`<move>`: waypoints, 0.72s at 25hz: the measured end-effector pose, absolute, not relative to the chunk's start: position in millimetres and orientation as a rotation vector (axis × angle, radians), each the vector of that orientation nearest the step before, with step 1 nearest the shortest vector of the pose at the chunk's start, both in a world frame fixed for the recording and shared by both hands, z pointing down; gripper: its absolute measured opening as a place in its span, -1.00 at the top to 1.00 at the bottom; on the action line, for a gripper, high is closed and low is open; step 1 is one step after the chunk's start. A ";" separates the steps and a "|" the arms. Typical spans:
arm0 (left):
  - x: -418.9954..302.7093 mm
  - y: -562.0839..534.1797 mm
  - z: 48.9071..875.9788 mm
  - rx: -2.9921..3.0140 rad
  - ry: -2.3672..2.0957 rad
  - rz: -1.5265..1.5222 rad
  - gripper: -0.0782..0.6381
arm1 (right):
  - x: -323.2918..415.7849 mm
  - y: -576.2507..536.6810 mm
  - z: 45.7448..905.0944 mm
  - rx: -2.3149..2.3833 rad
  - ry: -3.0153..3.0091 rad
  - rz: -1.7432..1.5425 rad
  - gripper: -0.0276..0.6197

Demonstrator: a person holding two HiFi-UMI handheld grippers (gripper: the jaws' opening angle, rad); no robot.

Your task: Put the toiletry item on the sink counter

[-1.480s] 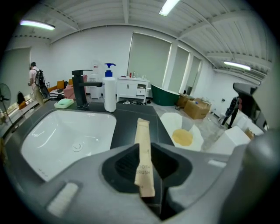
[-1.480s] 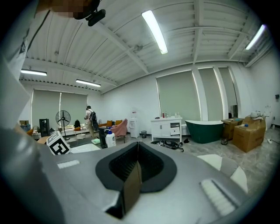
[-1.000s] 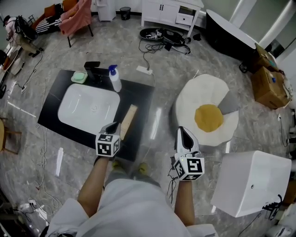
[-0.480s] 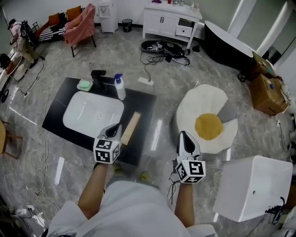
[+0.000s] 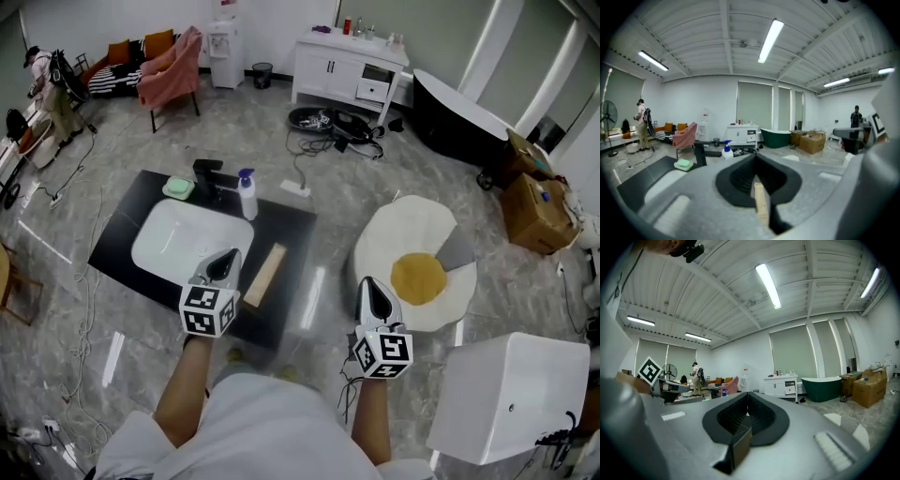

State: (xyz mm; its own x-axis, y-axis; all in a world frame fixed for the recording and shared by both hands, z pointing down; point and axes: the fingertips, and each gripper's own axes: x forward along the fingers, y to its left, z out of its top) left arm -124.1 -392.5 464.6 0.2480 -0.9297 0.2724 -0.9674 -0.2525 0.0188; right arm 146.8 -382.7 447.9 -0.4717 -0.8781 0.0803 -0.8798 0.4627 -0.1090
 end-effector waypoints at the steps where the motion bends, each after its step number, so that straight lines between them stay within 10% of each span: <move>1: -125.6 -392.0 458.2 2.341 -1.806 0.297 0.79 | 145.5 -381.9 446.3 1.606 -2.678 0.208 0.91; 18: -137.2 -380.6 392.9 2.432 -1.899 0.174 0.79 | 138.8 -380.9 435.1 1.598 -2.700 0.164 0.91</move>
State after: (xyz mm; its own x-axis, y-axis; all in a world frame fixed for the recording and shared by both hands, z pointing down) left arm -137.2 -380.6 392.9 0.2394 -0.9635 0.1197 -0.9692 -0.2444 -0.0290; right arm 138.8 -380.9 435.1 -0.4829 -0.8741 0.0531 -0.8741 0.4774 -0.0900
